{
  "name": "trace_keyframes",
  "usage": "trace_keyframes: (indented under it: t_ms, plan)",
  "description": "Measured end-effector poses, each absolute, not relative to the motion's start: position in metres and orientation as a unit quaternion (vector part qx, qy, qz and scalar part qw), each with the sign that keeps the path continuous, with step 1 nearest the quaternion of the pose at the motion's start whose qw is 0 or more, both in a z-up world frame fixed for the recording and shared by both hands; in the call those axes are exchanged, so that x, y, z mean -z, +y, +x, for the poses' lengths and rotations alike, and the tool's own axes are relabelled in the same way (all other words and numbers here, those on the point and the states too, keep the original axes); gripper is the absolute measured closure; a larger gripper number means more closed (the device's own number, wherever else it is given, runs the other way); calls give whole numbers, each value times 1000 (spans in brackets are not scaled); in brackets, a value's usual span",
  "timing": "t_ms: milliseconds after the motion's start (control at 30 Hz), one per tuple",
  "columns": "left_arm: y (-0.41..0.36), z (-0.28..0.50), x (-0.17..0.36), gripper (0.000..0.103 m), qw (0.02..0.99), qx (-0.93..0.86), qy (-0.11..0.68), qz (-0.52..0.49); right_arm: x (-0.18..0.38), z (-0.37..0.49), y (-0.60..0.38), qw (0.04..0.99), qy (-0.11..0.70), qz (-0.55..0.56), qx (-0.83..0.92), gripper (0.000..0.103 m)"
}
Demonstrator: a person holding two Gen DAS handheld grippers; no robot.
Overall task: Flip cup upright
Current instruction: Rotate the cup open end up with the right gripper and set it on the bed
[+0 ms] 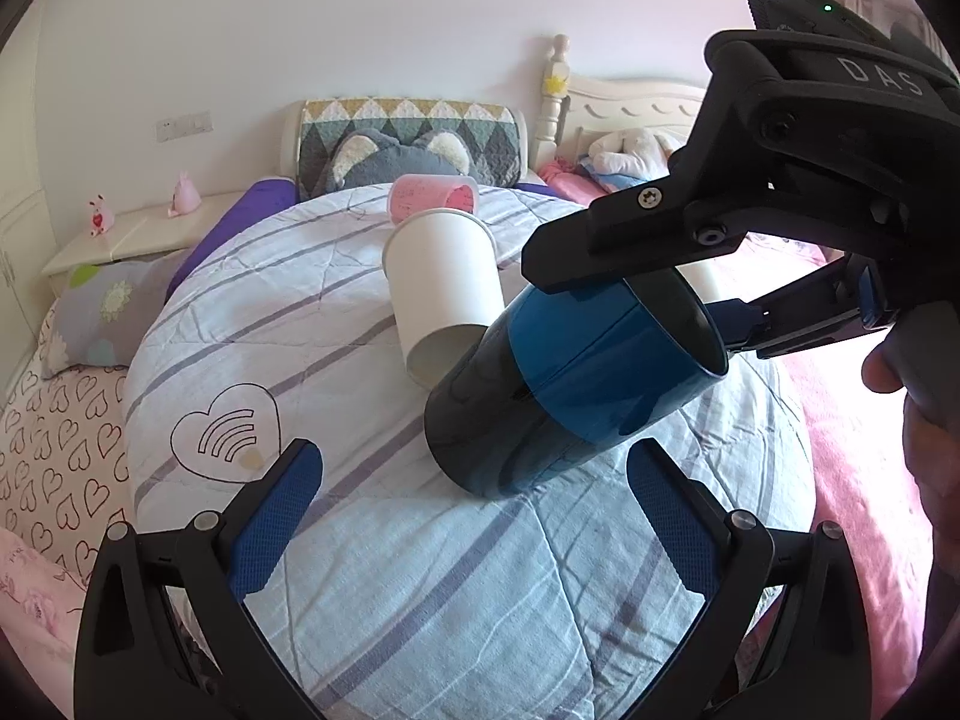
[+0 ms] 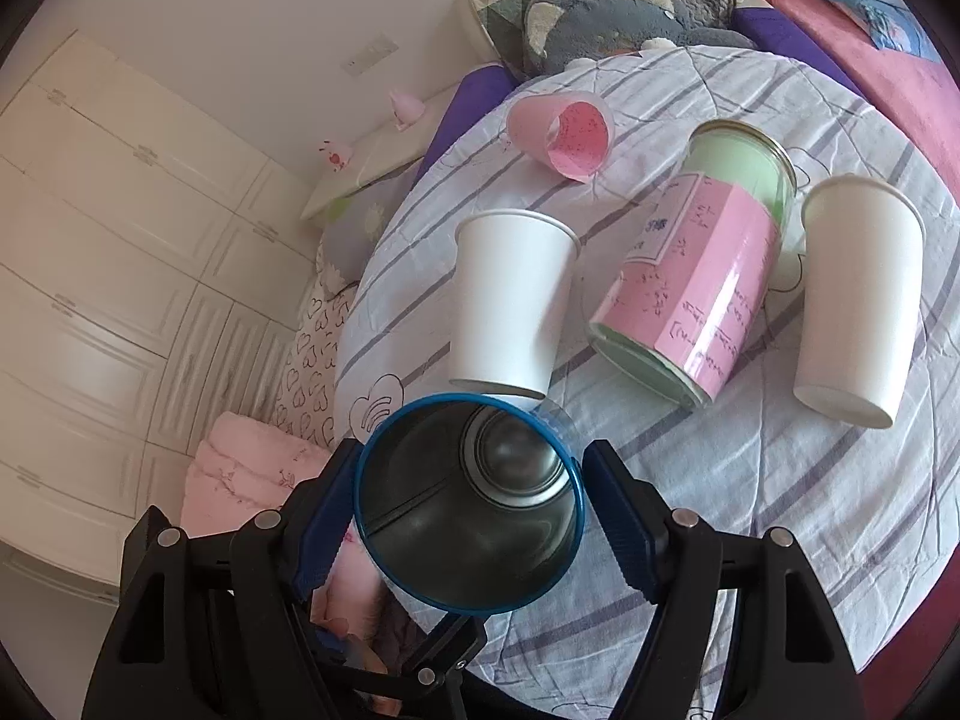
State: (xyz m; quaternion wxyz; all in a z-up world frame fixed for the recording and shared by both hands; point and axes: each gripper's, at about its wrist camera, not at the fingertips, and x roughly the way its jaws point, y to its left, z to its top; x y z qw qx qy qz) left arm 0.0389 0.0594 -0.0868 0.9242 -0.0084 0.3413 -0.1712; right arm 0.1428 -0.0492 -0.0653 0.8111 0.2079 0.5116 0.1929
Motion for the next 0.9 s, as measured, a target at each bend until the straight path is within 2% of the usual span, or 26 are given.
trace_keyframes:
  t_ms: [567, 900]
  plan:
    - [60, 44, 84, 0, 926, 160, 343, -6, 59, 152, -35, 817, 503, 199, -200, 23]
    - [56, 44, 78, 0, 928, 155, 339, -5, 47, 146, -44, 831, 472, 212, -207, 19]
